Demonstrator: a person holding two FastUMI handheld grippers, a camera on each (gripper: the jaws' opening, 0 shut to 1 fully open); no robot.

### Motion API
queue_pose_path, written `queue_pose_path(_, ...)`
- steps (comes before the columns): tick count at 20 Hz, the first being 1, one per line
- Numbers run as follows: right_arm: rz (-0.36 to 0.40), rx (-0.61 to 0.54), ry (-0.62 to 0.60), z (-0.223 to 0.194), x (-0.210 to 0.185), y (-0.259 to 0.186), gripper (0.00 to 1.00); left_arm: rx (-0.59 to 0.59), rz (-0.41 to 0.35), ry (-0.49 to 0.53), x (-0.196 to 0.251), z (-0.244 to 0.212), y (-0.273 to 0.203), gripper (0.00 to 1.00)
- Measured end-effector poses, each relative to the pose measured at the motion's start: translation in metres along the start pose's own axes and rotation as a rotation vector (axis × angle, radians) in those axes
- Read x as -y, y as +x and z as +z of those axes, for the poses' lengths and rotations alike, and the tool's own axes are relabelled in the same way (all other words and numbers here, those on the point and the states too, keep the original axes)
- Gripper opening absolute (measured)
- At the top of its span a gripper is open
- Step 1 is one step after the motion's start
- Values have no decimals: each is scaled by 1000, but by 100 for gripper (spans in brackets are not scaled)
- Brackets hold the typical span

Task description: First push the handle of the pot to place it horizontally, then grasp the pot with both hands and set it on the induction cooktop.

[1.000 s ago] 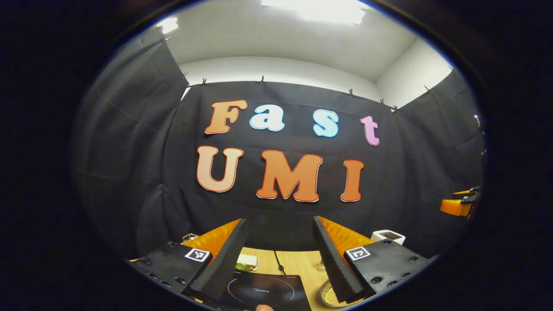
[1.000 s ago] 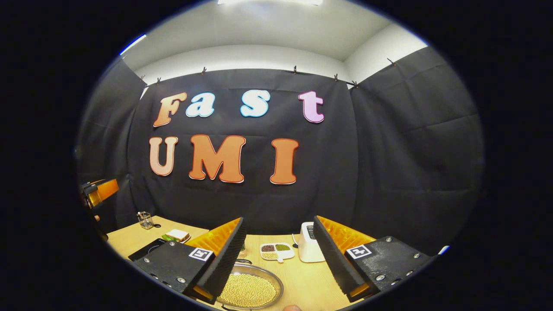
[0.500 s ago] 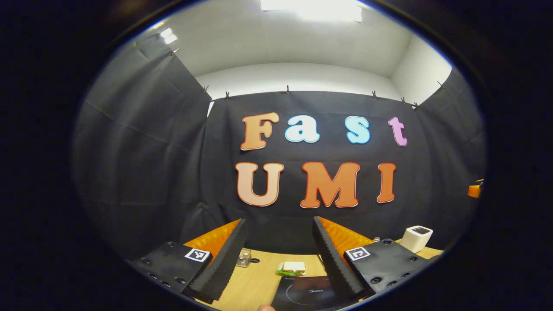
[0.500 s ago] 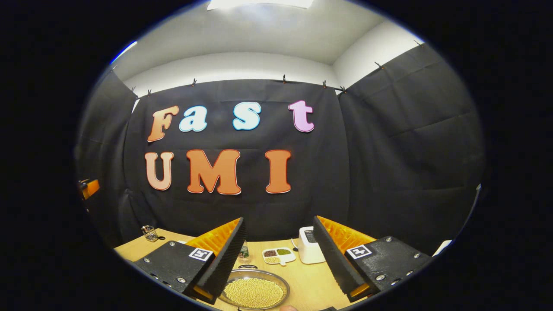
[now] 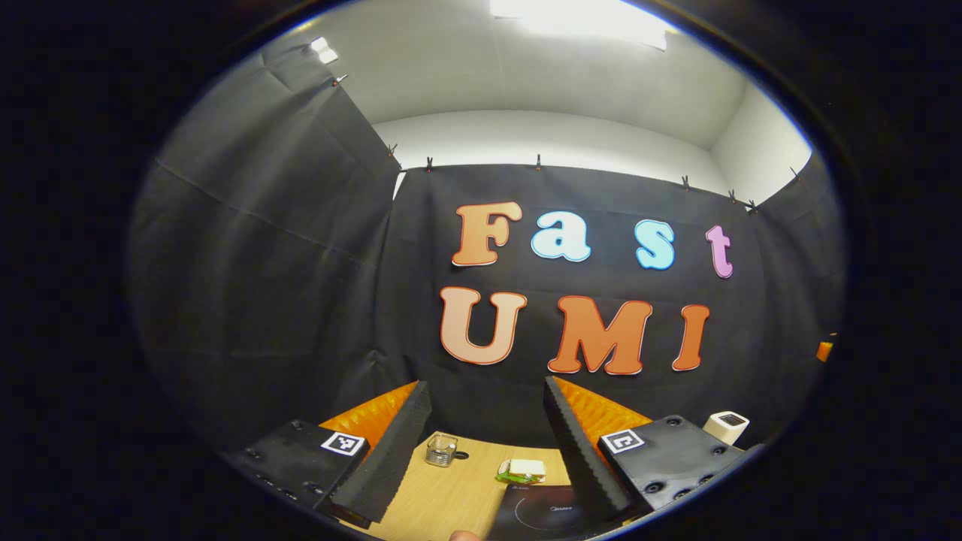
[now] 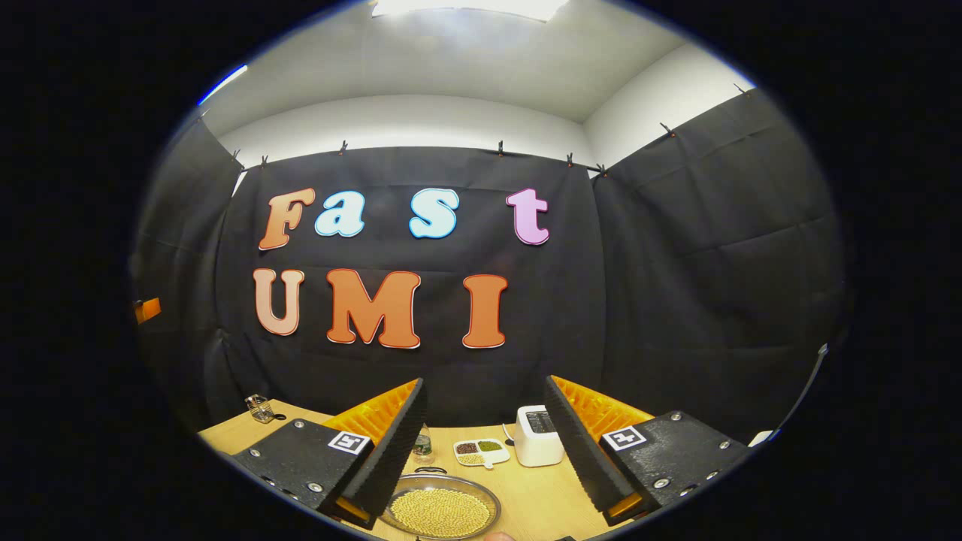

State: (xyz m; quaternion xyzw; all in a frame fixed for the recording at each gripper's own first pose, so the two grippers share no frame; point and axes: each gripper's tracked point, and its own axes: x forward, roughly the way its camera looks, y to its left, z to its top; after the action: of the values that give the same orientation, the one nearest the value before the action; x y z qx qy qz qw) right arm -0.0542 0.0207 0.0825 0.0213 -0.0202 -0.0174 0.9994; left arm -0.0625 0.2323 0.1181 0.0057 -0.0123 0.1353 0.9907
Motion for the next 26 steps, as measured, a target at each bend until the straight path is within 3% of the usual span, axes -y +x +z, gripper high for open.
queue_pose_path(3,29,-10,7,0,-10,2,96,3,-14,-5,2,-1,1,98)
queue_pose_path(4,29,-16,11,-1,-12,4,100,1,-23,-14,4,-2,1,96)
queue_pose_path(6,37,-46,20,-14,-22,11,96,-2,-33,-36,3,-4,3,100)
queue_pose_path(9,100,-106,47,-35,-48,15,95,-4,-27,-45,-2,-6,5,98)
queue_pose_path(11,147,-126,80,-44,-60,19,88,-4,-16,-38,-6,-7,8,96)
queue_pose_path(15,151,-140,89,-50,-61,25,57,1,-9,-34,-15,-7,7,97)
queue_pose_path(18,135,-136,64,-53,-60,24,27,8,-6,-30,-18,-5,7,97)
queue_pose_path(19,135,-136,65,-55,-61,24,23,9,-5,-30,-17,-6,7,97)
queue_pose_path(20,138,-139,70,-58,-60,22,9,7,-7,-31,-16,-6,9,97)
queue_pose_path(21,139,-144,78,-61,-59,21,10,4,-8,-31,-15,-7,9,97)
queue_pose_path(23,149,-160,100,-68,-59,13,0,-2,-11,-30,-13,-9,11,96)
queue_pose_path(26,156,-191,89,-88,-56,3,0,-4,-15,-26,-10,-11,11,97)
